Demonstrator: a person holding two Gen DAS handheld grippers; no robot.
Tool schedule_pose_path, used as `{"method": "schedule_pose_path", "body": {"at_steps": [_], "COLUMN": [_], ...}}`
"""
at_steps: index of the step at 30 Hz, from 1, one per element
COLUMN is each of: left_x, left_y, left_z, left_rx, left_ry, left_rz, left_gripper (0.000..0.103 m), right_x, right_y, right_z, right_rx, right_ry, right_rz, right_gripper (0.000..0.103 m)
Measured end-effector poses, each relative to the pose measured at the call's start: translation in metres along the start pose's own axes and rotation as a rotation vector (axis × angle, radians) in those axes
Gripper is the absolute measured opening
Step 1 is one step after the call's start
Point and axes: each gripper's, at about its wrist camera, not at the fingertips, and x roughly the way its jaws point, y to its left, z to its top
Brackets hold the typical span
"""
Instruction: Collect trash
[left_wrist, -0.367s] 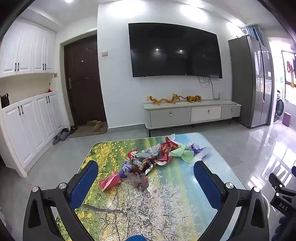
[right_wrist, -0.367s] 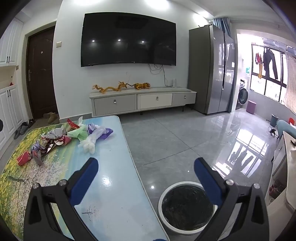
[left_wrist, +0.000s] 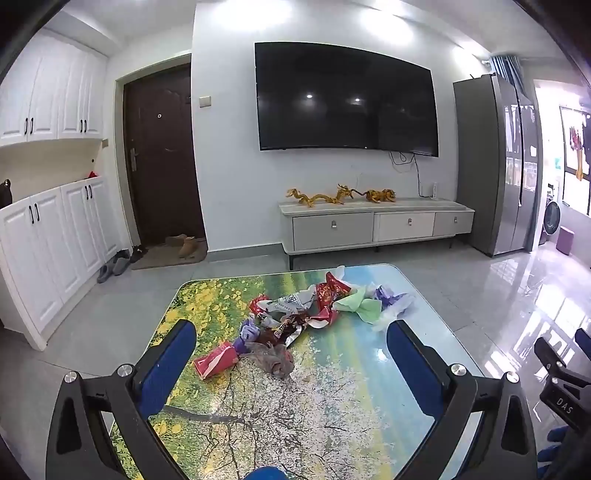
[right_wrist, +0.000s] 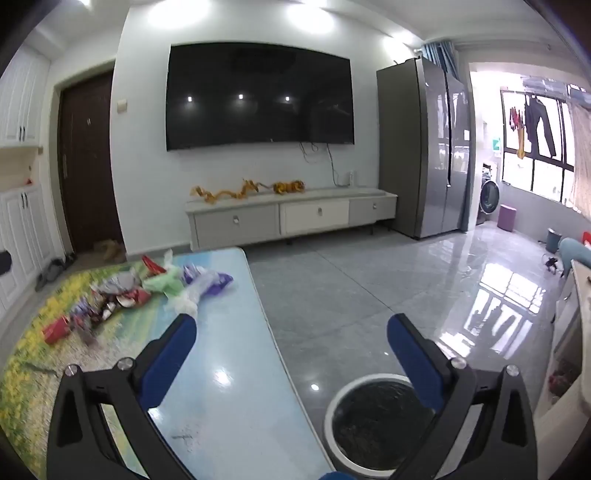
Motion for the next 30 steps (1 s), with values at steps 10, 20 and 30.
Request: {"method": "schedule_pose_path", "body": {"at_steps": [10,20,30], "left_x": [-0.003,0.013,0.013], "left_y": [0.011,0.016,0.009], "left_z": [0.005,0.003,0.003], "left_rx": [-0.012,-0.038,-0.025], "left_ry": [-0.024,-0.001,-0.054], "left_rz": [0.052,0.075,0.051], "left_gripper": [0.103,0.103,0.103], "right_x": [0.004,0.013,0.024], "right_y": [0.01,0.015,0.016], "right_z": [0.006,0.005,0.008], "right_rx": [-0.025,-0.03,-0.023], "right_ry": [0.047,0.054,0.075], "right_rz": [0.035,0.017,0.068], "right_gripper": [0.103,0.103,0.103]}}
